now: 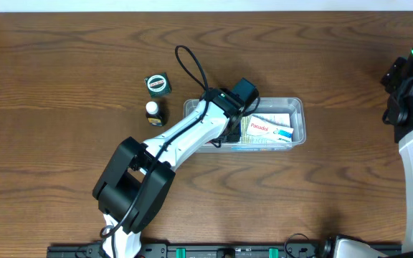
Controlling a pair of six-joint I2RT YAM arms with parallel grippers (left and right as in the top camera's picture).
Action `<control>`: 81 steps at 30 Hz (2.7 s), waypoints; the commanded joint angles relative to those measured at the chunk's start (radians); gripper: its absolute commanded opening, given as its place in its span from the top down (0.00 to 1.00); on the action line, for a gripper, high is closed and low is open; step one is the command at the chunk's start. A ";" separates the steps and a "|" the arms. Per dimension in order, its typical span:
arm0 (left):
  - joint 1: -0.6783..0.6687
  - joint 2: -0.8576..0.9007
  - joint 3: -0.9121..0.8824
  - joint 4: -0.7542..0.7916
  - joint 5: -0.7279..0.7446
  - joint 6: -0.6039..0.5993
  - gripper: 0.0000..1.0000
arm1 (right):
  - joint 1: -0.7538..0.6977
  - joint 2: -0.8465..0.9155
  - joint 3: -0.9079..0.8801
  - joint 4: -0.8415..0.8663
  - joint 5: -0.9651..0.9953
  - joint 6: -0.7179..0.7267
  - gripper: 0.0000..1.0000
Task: Pack container
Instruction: 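Lower the red box into the container beside the other boxes, then move the left gripper to the green Zam-Buk box and grasp it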
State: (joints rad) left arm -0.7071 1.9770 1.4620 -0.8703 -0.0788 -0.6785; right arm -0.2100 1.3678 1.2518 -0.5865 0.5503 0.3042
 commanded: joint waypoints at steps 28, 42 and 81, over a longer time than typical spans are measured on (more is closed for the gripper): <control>0.002 0.050 -0.002 0.010 0.000 -0.068 0.39 | -0.006 0.003 0.000 -0.002 0.014 0.013 0.01; 0.002 0.050 -0.002 0.012 0.000 -0.068 0.24 | -0.006 0.003 0.000 -0.002 0.014 0.013 0.01; 0.510 -0.197 0.551 -0.245 0.080 0.371 0.11 | -0.006 0.003 0.000 -0.002 0.014 0.013 0.01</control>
State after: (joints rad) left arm -0.2539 1.7199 1.9236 -1.0889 -0.0578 -0.3809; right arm -0.2100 1.3678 1.2518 -0.5869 0.5507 0.3042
